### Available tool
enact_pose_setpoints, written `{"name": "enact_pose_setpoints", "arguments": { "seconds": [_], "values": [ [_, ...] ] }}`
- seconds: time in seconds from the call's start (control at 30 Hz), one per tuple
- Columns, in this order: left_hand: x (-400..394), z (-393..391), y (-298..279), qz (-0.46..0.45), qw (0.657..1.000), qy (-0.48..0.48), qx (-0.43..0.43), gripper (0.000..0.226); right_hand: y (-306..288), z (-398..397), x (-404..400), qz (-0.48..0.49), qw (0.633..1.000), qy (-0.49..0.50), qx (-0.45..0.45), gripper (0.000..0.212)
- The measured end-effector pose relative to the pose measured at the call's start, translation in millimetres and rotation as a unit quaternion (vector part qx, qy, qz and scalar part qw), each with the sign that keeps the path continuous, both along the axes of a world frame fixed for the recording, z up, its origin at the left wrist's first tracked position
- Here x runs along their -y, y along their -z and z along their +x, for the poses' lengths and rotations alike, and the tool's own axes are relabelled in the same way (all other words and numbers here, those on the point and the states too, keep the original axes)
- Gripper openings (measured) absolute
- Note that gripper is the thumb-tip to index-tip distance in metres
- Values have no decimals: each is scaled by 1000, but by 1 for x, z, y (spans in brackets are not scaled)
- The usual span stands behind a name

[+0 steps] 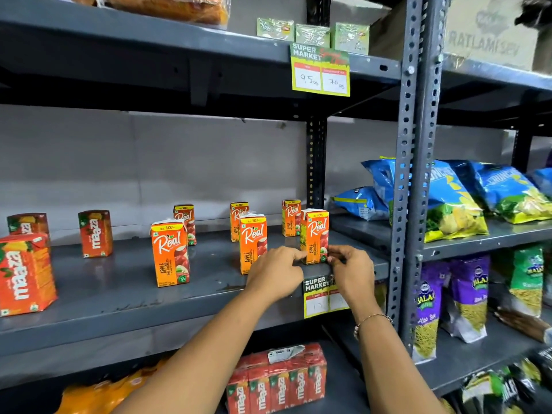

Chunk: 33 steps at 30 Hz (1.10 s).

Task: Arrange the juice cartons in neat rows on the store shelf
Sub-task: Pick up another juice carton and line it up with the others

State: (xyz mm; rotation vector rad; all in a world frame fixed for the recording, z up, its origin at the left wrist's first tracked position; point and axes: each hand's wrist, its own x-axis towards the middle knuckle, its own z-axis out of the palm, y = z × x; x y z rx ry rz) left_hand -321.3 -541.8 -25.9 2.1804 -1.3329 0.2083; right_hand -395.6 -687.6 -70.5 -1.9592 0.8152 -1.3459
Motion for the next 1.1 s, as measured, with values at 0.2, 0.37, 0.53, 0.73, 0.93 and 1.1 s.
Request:
{"name": "enact_pose_setpoints", "arguments": {
  "seconds": [0.2, 0.37, 0.53, 0.73, 0.93, 1.1],
  "values": [
    [-1, 0, 1, -13, 1000, 6, -6, 57, 0, 0, -1, 12, 1000, -9, 15, 25],
    [-2, 0, 2, -15, 1000, 6, -7, 57, 1, 0, -3, 15, 1000, -10, 15, 26],
    [-3, -2, 4, -19, 1000, 1, 0, 56, 1, -3, -7, -1, 1000, -4, 11, 25],
    [-18, -7, 7, -55, 997, 37, -30, 50, 0, -19, -24, 11, 997, 34, 63, 24],
    [-99, 3, 11, -138, 990, 20, -37, 45, -14, -23, -91, -52, 975, 87, 198, 20],
    [-202, 41, 8, -181, 980, -72, -49, 40, -16, 30, -180, -100, 970, -49, 214, 16]
  ]
}}
